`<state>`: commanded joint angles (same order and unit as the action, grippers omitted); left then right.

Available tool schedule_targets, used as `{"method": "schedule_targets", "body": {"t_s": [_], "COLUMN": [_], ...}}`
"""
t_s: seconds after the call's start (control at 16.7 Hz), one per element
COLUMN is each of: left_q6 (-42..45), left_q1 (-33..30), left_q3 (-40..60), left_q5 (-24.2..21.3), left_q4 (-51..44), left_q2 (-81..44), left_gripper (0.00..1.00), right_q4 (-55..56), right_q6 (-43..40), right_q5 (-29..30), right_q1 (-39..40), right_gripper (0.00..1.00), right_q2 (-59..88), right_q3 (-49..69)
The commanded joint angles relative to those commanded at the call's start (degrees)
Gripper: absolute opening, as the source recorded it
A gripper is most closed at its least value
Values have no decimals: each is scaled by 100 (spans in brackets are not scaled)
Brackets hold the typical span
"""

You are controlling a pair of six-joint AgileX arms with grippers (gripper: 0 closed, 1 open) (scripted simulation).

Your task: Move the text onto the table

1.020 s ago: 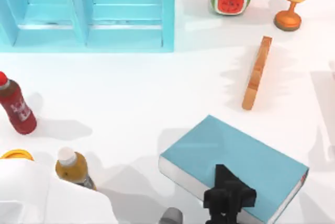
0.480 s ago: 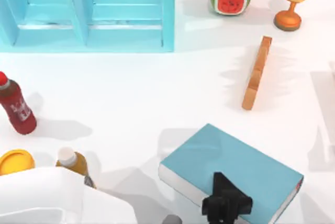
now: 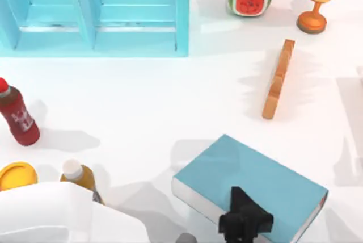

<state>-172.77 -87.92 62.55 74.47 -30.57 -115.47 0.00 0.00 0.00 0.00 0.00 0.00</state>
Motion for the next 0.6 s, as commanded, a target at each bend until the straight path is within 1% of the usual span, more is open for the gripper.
{"method": "schedule_targets", "body": {"t_s": [0.36,0.42,0.6], "left_q6": [0,0,0], "left_q1": [0,0,0], "left_q3": [0,0,0], "left_q5": [0,0,0], "left_q4": [0,0,0], "left_q2": [0,0,0], "left_gripper": [98,100,100], "right_q4": [0,0,0], "right_q6": [0,0,0], "right_q5": [0,0,0], "right_q1": [0,0,0], "right_gripper": [100,100,100], "right_q2": [0,0,0], "right_q3": [0,0,0]}}
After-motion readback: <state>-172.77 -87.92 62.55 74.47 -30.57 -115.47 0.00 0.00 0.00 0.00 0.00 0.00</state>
